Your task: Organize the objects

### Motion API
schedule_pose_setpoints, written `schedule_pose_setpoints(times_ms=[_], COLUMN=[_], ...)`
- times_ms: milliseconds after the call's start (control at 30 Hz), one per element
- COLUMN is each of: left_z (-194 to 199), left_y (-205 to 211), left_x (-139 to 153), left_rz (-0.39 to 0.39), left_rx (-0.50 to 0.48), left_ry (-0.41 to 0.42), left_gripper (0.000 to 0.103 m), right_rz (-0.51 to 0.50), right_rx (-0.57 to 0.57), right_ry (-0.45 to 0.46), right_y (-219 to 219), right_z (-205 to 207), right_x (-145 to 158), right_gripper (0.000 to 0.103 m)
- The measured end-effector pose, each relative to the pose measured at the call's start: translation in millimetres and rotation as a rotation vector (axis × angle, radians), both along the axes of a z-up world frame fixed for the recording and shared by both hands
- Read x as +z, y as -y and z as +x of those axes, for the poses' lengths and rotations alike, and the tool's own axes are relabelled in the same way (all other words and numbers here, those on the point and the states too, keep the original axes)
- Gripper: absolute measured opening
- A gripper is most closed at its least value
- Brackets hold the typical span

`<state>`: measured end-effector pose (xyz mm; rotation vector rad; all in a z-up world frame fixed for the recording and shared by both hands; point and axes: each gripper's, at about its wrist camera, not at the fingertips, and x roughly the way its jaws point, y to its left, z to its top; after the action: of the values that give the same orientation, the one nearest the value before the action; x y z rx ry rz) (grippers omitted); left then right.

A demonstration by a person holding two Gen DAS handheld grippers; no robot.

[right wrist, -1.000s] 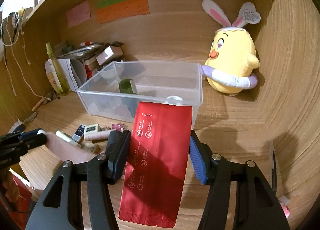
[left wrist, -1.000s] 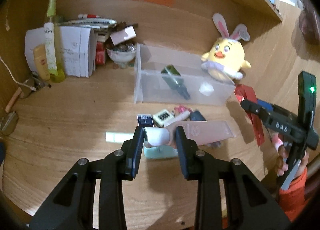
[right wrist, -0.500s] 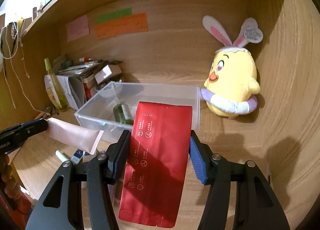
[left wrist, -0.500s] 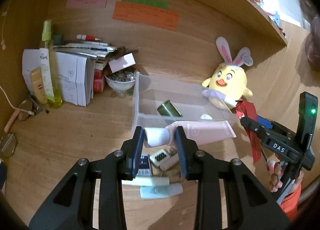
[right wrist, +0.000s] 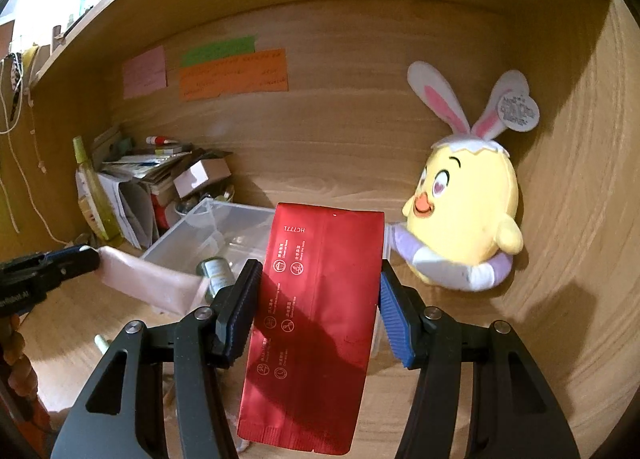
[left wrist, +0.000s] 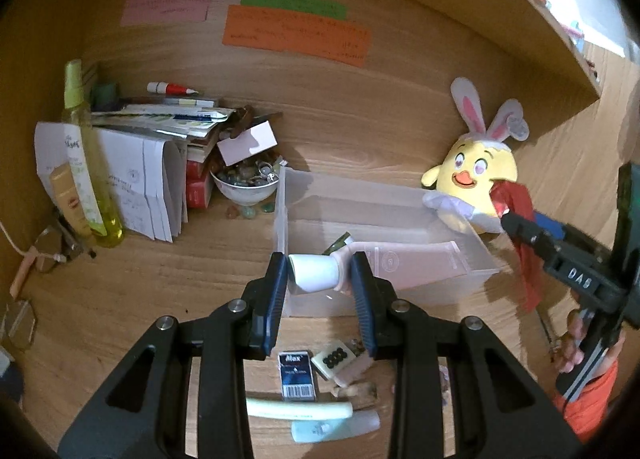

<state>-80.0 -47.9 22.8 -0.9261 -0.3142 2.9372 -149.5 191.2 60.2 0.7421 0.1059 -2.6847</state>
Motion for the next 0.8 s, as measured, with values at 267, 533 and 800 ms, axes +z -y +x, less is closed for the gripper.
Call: schedule_pose_setpoints(times_ms=[267, 533, 800], left_z=[-30, -45, -34], left_y=[-6, -18, -14], left_x=[-7, -22, -33], left_rz=[-0.015, -0.047, -0.074], left_rx=[-0.034, -0.063, -0.111], left_ry=[0.045, 0.089, 0.146], left_gripper=[0.008, 0.008, 0.030], right_rz=[0.018, 0.052, 0.079], right_rx=[0.003, 0.021, 0.033], right_ry=[-0.008, 0.060, 0.120], right_y=[11, 28, 40], right_z=[-25, -53, -83], right_x=[7, -14, -23], right_gripper=[0.053, 0.053, 0.053])
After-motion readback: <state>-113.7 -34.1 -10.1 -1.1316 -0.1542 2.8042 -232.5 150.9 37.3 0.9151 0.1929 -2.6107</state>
